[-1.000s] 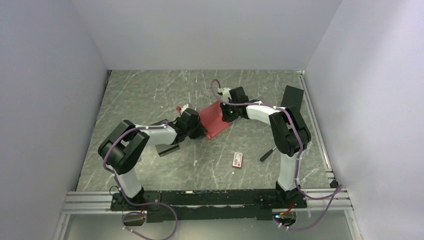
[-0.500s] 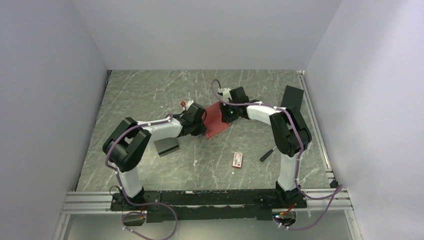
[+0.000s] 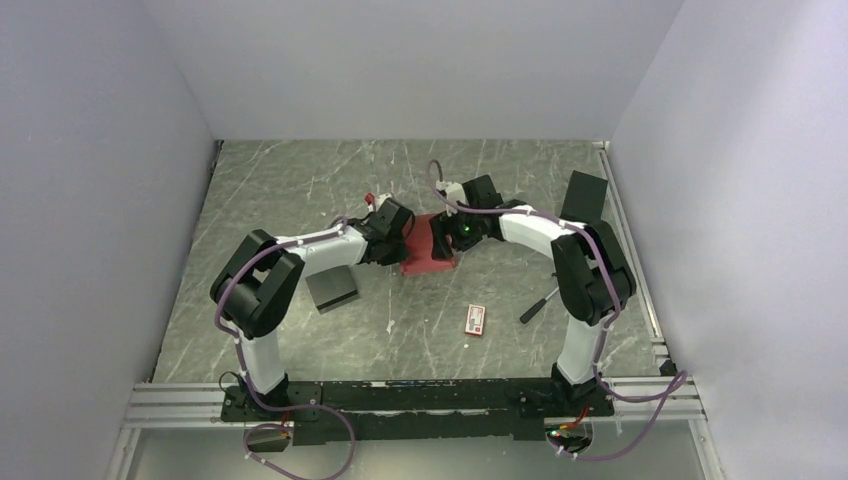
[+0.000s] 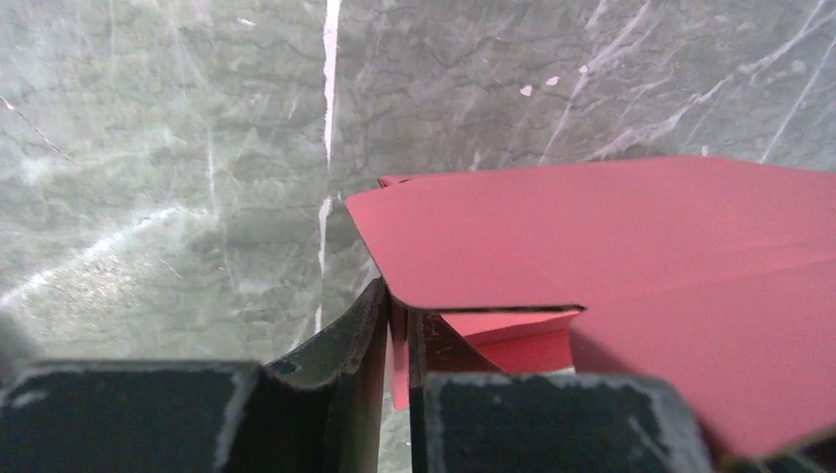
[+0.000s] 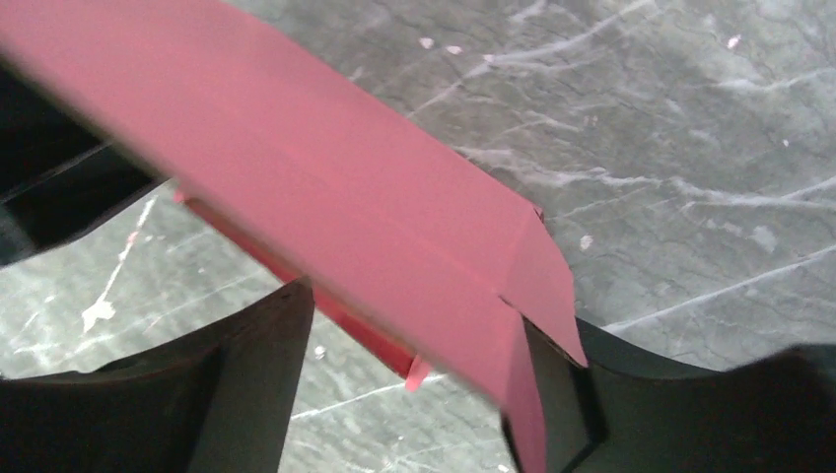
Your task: Fold the paper box
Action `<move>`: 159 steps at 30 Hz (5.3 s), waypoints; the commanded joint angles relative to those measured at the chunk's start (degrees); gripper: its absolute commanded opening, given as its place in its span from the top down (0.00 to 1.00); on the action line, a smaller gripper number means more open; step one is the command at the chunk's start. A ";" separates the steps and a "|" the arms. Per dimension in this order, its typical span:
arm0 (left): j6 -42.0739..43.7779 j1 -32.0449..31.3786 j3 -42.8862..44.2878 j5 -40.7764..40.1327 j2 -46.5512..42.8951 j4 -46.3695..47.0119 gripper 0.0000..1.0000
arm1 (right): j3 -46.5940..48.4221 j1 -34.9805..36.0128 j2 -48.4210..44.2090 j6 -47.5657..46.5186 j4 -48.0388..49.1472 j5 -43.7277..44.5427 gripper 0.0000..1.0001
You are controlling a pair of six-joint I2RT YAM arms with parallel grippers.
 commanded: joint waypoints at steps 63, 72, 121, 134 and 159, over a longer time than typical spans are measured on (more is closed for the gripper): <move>40.22 5.42 -5.62 11.50 -0.50 11.48 0.79 | -11.80 -2.19 -14.88 -21.25 20.47 -14.78 0.97; 43.37 0.12 -2.42 -2.08 2.74 7.12 1.00 | -11.82 -2.03 -14.52 -20.48 20.42 -14.43 0.98; 36.61 1.17 -4.85 -1.48 -1.31 10.71 0.59 | -10.33 -1.04 -11.52 -18.61 18.89 -13.62 0.98; 33.54 2.20 -9.53 -0.07 -6.98 17.98 0.57 | -10.16 -0.87 -11.33 -18.42 18.86 -12.99 0.98; 35.33 1.97 -9.04 1.07 0.04 22.87 1.00 | -10.07 -0.62 -10.90 -18.48 18.68 -13.07 0.98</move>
